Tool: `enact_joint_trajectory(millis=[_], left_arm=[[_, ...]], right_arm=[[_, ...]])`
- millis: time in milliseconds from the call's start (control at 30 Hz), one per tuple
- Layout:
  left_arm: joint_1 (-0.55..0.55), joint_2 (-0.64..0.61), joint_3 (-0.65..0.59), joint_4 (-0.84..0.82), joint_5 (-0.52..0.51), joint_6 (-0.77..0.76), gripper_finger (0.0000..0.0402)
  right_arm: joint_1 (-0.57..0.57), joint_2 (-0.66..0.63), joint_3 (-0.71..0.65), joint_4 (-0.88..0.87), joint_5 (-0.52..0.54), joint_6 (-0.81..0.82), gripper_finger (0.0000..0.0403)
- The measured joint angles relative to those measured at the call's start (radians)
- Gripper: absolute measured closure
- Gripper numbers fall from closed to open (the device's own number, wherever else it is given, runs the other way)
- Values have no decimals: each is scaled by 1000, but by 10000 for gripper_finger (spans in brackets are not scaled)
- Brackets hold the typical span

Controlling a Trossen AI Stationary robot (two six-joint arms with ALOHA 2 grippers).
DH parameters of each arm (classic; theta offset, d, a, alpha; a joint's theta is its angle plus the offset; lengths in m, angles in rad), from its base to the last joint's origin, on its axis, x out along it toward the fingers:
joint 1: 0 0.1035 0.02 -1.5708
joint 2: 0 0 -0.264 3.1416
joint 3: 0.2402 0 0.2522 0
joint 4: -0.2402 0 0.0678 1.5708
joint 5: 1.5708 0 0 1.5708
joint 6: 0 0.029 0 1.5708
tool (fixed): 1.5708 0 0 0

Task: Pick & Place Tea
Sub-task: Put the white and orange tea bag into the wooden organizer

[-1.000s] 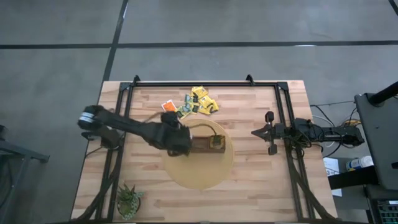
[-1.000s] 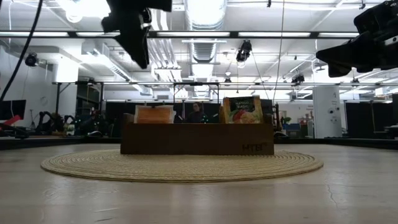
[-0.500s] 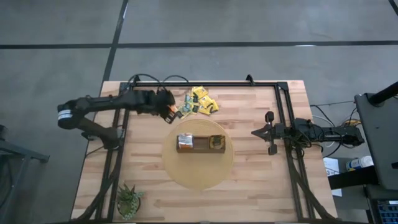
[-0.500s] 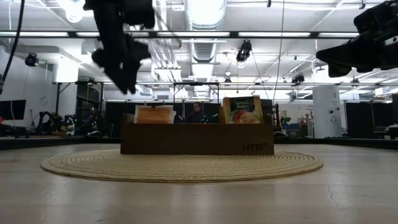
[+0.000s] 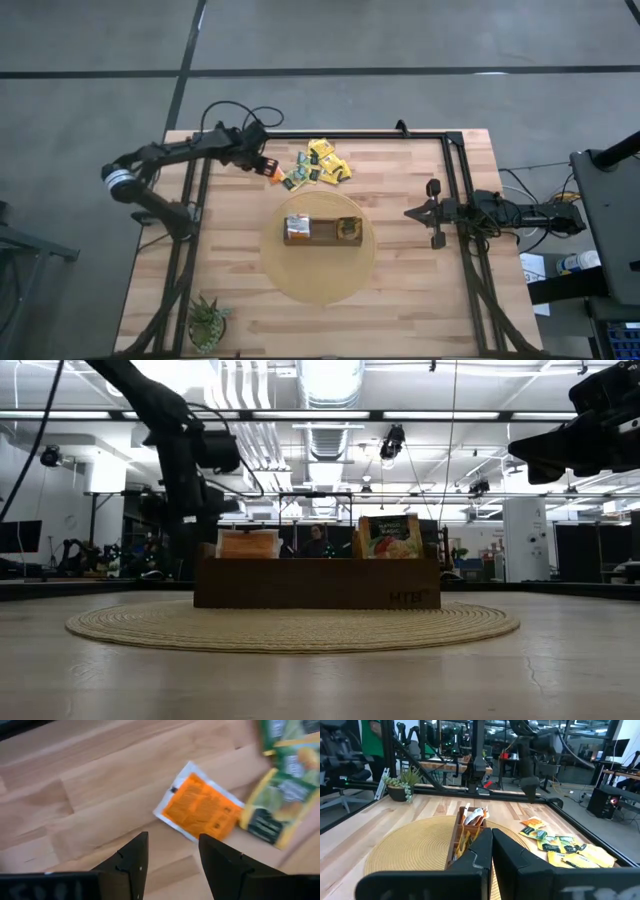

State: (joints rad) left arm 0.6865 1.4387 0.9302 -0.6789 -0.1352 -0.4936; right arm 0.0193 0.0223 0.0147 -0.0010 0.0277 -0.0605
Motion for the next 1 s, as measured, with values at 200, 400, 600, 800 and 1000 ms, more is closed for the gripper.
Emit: enact_joint_trajectory(millis=[200,400,600,800,1000], left_arm=[[25,108,0,112,25,36,234],[62,208,0,175,50,75,234],[84,246,3,176,47,75,234],[84,235,1,176,53,75,234],[84,233,1,167,69,103,251]], right_arm=[[0,0,0,0,0,0,394],[0,0,0,0,0,0,394],[0,0,0,0,0,0,394],[0,0,0,0,0,0,394],[0,0,0,0,0,0,394]])
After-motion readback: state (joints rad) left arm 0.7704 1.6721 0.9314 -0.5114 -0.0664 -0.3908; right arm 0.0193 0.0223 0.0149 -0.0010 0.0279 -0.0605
